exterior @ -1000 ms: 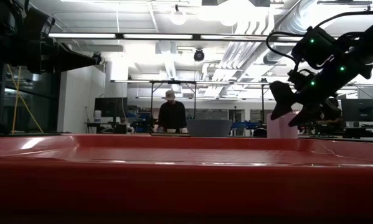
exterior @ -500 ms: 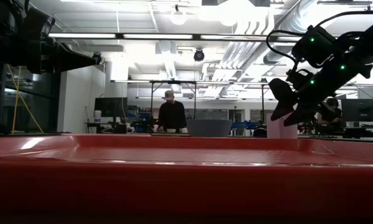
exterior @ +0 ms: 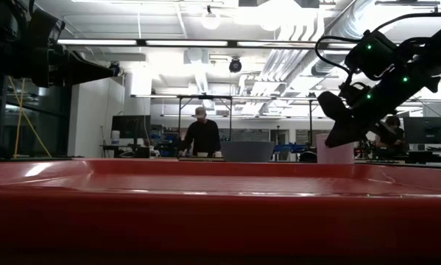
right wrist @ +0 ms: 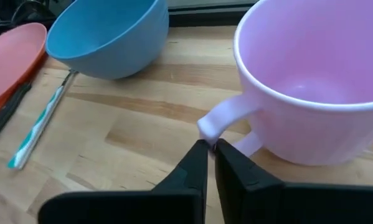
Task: Set up tray
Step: Put the purple mug on the red tray
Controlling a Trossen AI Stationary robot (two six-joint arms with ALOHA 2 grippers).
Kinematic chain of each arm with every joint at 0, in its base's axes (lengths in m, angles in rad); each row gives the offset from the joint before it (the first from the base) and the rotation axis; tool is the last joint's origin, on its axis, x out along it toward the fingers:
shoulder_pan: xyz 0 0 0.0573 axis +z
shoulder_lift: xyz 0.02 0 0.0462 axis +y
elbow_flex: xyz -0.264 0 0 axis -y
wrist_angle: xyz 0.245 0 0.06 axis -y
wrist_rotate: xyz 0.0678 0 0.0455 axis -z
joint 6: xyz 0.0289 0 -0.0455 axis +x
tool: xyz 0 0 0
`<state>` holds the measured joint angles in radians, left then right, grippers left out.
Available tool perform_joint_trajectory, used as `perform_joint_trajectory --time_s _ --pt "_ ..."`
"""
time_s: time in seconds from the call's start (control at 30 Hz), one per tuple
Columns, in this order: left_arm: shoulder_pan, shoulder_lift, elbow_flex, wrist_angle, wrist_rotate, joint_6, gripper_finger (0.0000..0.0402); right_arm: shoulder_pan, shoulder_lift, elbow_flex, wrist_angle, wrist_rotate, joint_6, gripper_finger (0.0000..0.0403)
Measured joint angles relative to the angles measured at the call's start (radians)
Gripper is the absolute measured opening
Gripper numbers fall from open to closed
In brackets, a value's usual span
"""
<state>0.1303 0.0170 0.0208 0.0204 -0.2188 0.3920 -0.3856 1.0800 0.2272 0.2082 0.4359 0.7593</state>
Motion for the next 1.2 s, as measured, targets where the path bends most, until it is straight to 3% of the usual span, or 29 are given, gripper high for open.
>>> perform_joint_trajectory --time_s 0.47,1.0,1.2 --pt "0.000 0.000 0.000 0.000 0.000 0.000 0.0079 0.000 -0.002 0.058 -0.012 -0.028 0.023 0.0000" --pt "0.000 0.000 0.000 0.000 0.000 0.000 0.0079 0.064 -0.002 0.270 -0.238 -0.014 -0.053 0.0000" --pt "0.000 0.000 0.000 0.000 0.000 0.000 0.0079 0.109 -0.002 0.282 -0.318 0.005 -0.022 0.0000"
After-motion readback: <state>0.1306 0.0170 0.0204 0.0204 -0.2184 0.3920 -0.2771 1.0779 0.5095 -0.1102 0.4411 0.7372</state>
